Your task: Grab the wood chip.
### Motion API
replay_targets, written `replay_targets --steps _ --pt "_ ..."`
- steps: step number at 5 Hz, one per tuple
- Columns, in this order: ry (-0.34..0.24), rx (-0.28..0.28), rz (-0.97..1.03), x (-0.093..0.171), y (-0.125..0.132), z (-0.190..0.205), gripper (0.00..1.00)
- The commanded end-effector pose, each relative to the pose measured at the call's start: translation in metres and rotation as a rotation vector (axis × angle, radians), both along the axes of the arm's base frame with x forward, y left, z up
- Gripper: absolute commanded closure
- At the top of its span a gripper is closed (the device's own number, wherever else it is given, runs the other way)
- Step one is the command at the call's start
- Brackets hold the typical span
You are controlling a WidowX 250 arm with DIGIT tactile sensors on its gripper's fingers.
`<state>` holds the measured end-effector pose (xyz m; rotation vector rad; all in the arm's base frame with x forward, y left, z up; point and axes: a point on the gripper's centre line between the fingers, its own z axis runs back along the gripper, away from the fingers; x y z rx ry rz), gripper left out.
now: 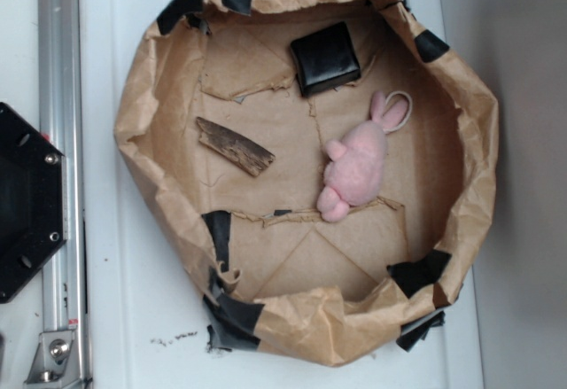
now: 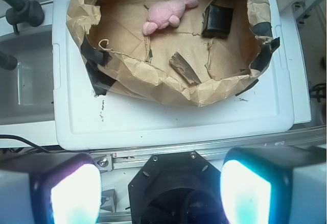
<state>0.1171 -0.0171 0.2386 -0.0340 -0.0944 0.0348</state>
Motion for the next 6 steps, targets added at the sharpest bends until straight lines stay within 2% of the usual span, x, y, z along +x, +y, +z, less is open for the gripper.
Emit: replay_targets --steps 1,2,3,4,5,6 --pt "0.000 0.000 0.000 0.000 0.000 0.000 0.00" --pt "0.046 0.011 -0.070 0.050 0.021 -0.018 0.00" --pt "0.047 0.045 -0.143 0.095 0.033 -0.030 0.00" --pt "0.047 0.040 -0.252 0.111 0.050 -0.041 0.00" --pt "0.043 0.011 -0.414 0.111 0.054 -0.053 0.00" --pt "0.121 0.004 -0.489 0.104 0.052 -0.067 0.00"
